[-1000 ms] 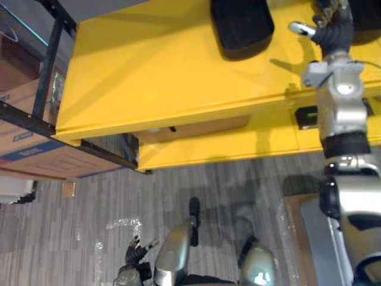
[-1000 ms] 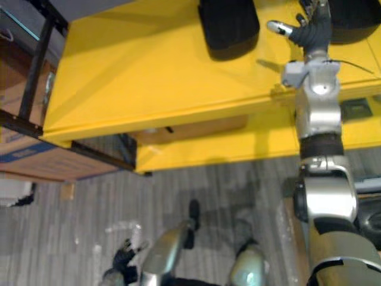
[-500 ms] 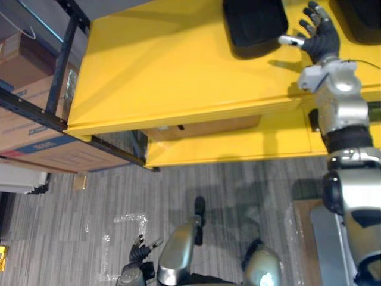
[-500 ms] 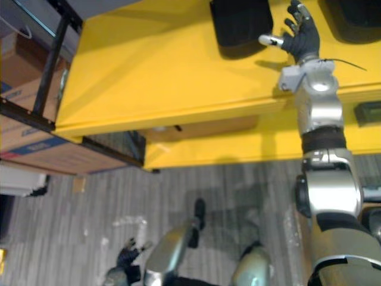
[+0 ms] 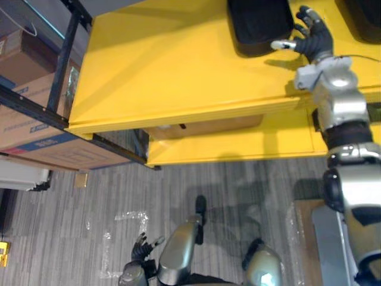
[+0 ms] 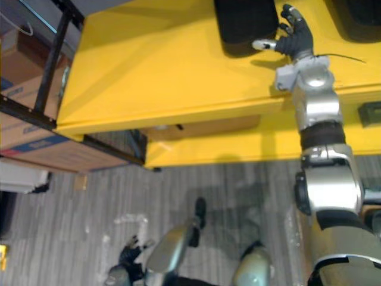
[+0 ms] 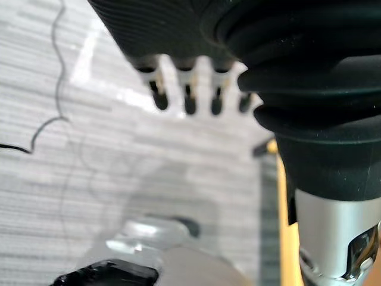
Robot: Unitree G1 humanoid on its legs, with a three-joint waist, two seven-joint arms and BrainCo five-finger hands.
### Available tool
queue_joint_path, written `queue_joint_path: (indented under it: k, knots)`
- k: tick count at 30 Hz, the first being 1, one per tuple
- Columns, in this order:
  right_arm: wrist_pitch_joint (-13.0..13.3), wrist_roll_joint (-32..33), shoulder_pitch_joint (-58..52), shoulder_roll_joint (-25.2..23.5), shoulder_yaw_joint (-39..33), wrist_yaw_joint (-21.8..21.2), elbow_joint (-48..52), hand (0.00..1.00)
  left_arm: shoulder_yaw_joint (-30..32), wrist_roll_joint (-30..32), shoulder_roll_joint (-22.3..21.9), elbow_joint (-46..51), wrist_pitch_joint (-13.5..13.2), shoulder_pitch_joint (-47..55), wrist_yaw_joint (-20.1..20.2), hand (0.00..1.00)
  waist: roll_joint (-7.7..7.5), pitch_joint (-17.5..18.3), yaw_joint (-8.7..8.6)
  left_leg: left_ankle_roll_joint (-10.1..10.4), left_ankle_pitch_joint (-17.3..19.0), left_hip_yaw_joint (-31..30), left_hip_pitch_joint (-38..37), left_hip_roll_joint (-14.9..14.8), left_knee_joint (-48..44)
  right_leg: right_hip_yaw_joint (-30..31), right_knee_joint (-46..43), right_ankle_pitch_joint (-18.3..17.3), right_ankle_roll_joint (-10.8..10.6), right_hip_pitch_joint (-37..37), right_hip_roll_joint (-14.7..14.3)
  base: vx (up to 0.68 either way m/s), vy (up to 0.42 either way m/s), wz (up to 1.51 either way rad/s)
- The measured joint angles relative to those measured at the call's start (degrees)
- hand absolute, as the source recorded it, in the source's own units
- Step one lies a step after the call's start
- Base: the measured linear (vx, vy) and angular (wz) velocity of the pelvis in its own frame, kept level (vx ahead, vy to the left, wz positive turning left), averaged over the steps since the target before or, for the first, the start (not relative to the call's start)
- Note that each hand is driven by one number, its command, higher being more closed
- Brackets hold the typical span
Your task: Walk over and take plastic housings, then place them on the shelf
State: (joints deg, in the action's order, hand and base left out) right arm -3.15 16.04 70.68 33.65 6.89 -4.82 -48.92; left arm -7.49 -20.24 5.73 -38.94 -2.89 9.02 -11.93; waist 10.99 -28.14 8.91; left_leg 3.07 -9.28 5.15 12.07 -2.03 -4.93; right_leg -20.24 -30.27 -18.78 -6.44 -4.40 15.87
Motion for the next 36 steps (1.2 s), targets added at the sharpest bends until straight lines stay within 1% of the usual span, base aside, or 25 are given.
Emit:
queue_joint_path:
  k: [7,16,18,25,33,35,36]
  knots:
    - [0.0,0.05,0.0,-0.05,1.48,-1.53,0.0,0.0,0.01,0.01,0.01,0.02,0.5,0.0,-0.03,0.0,0.05,-0.02,0.14,0.0,0.09,-0.37,0.04,-0.41,-0.67,-0.22,0.06,0.01,0.05,0.31,-0.52,0.0,0.0,0.0]
    - [0.0,0.19,-0.01,-0.13,2.38,-1.6,0.05,0.0,0.01,0.01,0.01,0.06,0.56,0.0,-0.02,0.0,0.05,-0.02,0.29,0.01,0.08,-0.8,0.47,-0.54,-0.75,-0.5,0.77,0.19,-0.03,0.36,-1.02,0.0,0.0,0.01]
    - [0.0,0.19,-0.01,-0.08,2.34,-1.6,0.22,0.0,0.01,0.04,0.07,0.44,0.56,-0.04,-0.03,0.0,0.06,-0.02,0.22,0.27,0.32,-1.45,1.46,-0.73,-1.54,-1.23,1.1,0.28,0.02,0.42,-1.16,0.02,0.008,0.11]
    - [-0.62,0.68,-0.01,-0.23,2.37,-2.8,0.21,0.0,0.0,0.03,0.07,0.84,0.58,-0.05,-0.07,0.0,0.06,-0.01,1.37,0.4,0.4,-1.51,1.46,-1.44,-1.61,-1.31,1.65,0.47,0.35,0.59,-1.96,0.0,0.0,0.0]
    - [-0.73,1.22,-0.03,-0.32,2.37,-2.64,0.2,0.0,0.0,0.05,0.08,0.77,0.65,-0.05,-0.03,0.0,0.07,-0.01,1.34,0.41,0.39,-1.41,1.28,-1.45,-1.57,-1.21,1.62,0.51,0.4,0.64,-1.94,0.0,0.0,0.0]
    - [-0.73,1.17,-0.03,-0.32,2.37,-2.31,0.2,0.0,0.0,0.06,0.08,0.77,0.65,-0.05,0.0,0.0,0.07,-0.01,1.33,0.41,0.39,-1.38,1.23,-1.45,-1.53,-1.19,1.63,0.51,0.4,0.66,-1.94,0.0,0.0,0.0]
    - [-0.73,1.12,-0.03,-0.33,2.37,-1.48,0.19,0.0,0.0,0.07,0.08,0.76,0.64,-0.04,0.04,0.0,0.07,-0.01,1.34,0.41,0.38,-1.37,1.14,-1.45,-1.5,-1.18,1.66,0.51,0.4,0.72,-1.94,0.0,0.0,0.0]
